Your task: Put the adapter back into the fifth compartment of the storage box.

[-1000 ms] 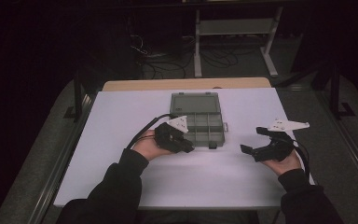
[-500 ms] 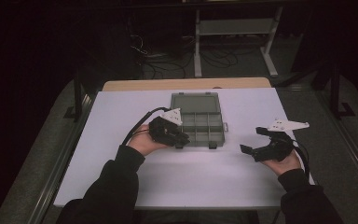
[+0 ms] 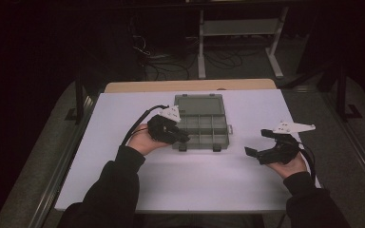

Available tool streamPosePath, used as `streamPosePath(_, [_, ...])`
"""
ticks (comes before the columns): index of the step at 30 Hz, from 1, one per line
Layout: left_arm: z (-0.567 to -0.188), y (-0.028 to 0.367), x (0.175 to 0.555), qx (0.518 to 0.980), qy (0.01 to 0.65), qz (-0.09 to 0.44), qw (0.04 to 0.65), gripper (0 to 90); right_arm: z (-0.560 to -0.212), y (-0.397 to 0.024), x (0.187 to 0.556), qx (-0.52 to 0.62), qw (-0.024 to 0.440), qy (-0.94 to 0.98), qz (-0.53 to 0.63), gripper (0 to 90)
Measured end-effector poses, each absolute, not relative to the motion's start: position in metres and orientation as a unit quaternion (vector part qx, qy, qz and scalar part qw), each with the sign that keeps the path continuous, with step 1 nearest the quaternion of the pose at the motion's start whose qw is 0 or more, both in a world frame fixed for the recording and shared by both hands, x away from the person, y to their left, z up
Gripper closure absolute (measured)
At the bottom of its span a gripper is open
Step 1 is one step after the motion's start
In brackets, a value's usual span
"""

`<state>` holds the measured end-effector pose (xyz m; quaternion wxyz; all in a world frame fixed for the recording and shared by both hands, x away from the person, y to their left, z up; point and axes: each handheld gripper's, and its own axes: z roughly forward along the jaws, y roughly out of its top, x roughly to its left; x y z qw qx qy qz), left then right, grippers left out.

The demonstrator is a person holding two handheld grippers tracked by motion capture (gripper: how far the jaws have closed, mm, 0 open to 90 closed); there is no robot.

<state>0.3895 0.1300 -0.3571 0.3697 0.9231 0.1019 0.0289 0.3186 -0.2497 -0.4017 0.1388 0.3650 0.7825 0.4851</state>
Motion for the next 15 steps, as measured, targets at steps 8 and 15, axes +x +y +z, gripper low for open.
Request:
streamPosePath(8, [-0.357, 0.137, 0.396, 0.921, 0.115, 0.035, 0.37, 76.6, -0.402, -0.25, 0.319, 0.366, 0.138, 0.782, 0.484, 0.0])
streamPosePath(15, [-0.361, 0.14, 0.402, 0.923, 0.125, 0.036, 0.361, 76.6, -0.402, -0.25, 0.319, 0.366, 0.139, 0.782, 0.484, 0.0])
